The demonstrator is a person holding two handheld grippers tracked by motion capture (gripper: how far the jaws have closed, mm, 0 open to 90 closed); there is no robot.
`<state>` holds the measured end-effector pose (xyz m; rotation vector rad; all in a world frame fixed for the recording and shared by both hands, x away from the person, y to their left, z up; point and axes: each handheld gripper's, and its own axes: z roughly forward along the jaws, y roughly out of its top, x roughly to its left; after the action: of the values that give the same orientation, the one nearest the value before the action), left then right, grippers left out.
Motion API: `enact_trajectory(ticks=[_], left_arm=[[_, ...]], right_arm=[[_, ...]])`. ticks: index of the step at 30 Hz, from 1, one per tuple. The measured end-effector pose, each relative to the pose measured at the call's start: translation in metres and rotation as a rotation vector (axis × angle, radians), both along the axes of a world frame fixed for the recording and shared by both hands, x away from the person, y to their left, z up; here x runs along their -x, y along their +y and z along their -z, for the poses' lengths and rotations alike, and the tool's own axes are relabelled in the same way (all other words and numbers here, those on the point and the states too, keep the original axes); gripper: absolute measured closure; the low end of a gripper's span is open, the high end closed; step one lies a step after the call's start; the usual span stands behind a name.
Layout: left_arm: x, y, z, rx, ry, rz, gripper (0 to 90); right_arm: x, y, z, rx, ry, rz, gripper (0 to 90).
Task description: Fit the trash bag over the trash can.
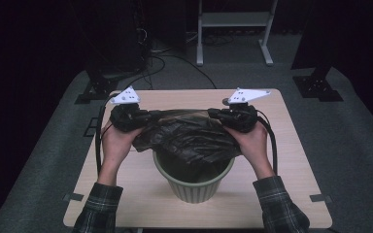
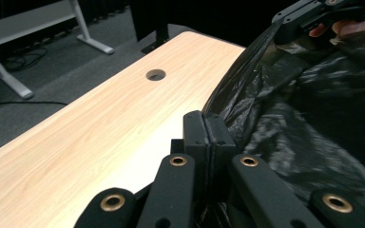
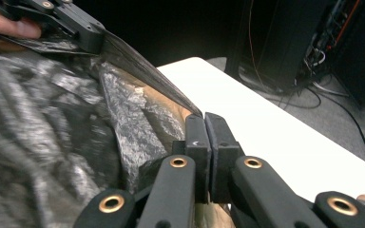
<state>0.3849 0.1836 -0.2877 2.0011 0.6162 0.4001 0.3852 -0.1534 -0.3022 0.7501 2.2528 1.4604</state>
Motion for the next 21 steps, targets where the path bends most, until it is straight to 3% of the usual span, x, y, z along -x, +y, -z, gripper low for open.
enact_trajectory(ticks=[2,6,8,13,17,21], left_arm=[[-0.003,-0.001,0.004,0.003,0.008,-0.008,89.7],[-0.007,-0.004,0.011,-0.023,0.023,-0.014,89.7],[-0.01,-0.006,0.015,-0.045,0.033,-0.019,89.6],[-0.016,-0.01,0.023,-0.06,0.07,-0.026,89.7],[-0.02,-0.012,0.029,-0.119,0.095,-0.043,89.7],[-0.019,-0.005,0.031,-0.102,0.103,-0.05,89.7]], right_arm=[[-0.005,0.0,0.004,-0.003,0.013,0.005,88.5],[-0.012,0.0,0.012,0.003,0.043,0.017,88.6],[-0.016,-0.002,0.015,-0.017,0.061,0.021,88.5],[-0.021,-0.005,0.017,-0.026,0.086,0.039,88.0],[-0.025,-0.008,0.021,-0.009,0.11,0.064,82.7],[-0.021,-0.023,0.018,-0.067,0.102,0.088,75.6]])
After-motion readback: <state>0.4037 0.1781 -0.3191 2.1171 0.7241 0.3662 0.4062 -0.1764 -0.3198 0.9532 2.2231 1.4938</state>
